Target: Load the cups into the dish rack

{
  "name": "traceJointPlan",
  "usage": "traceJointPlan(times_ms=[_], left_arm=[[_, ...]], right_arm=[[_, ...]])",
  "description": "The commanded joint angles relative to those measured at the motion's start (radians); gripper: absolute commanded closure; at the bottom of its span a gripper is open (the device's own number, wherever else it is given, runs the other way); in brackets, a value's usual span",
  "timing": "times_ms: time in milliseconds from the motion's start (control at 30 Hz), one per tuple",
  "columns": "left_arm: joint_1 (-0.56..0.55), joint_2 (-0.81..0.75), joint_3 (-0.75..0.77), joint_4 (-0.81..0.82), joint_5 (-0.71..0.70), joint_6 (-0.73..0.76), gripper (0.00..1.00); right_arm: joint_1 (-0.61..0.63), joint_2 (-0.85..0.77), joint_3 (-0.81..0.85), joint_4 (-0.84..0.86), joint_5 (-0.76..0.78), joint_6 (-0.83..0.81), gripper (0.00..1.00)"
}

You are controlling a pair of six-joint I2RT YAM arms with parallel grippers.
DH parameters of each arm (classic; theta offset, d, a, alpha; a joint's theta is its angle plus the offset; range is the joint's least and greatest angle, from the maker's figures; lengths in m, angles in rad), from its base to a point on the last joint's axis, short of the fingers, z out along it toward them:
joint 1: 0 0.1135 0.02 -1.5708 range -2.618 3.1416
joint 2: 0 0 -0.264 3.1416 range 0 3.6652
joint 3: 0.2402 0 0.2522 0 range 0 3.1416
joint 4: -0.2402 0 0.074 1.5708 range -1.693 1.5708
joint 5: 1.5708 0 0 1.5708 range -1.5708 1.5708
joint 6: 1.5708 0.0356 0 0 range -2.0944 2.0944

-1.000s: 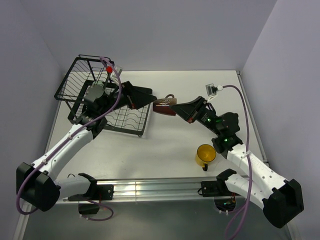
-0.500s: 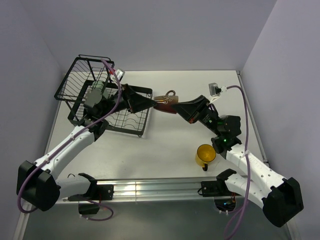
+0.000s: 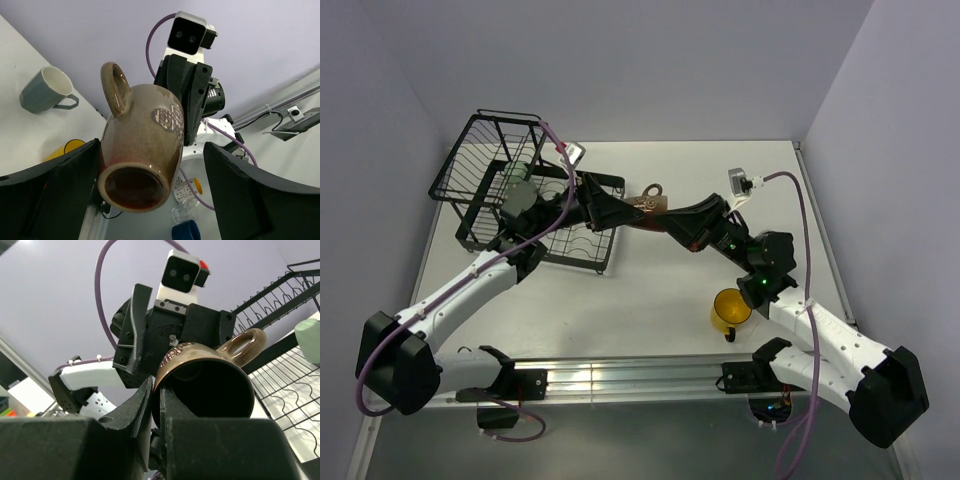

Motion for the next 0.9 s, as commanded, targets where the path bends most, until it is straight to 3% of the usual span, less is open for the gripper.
traceJointPlan(times_ms=[0, 300, 400, 433, 467, 733, 867], left_arm=[[-0.009, 0.002, 0.022, 0.04, -0.016, -0.006, 0.11], [-0.01, 0.01, 0.014, 0.083, -0.007, -0.04, 0.51], [-0.01, 0.014, 0.013, 0.106, 0.008, -0.057, 0.74], [-0.01, 0.014, 0.013, 0.114, 0.011, -0.061, 0.9], [-0.012, 0.014, 0.011, 0.12, 0.01, -0.068, 0.98], [-0.009, -0.033, 0.037, 0.045, -0.025, -0.011, 1.0], [-0.001, -0.05, 0.046, 0.043, -0.035, -0.005, 1.0]], right_arm=[[0.028, -0.019, 0.039, 0.061, 0.03, -0.07, 1.0], [0.06, -0.018, 0.042, 0.009, 0.075, -0.125, 1.0], [0.067, -0.012, 0.051, -0.022, 0.085, -0.142, 1.0], [0.071, -0.01, 0.053, -0.034, 0.091, -0.148, 1.0], [0.072, -0.012, 0.056, -0.048, 0.101, -0.153, 0.98], [0.08, -0.079, 0.034, -0.203, 0.248, -0.213, 0.68], [0.08, -0.101, 0.034, -0.252, 0.282, -0.23, 0.61]])
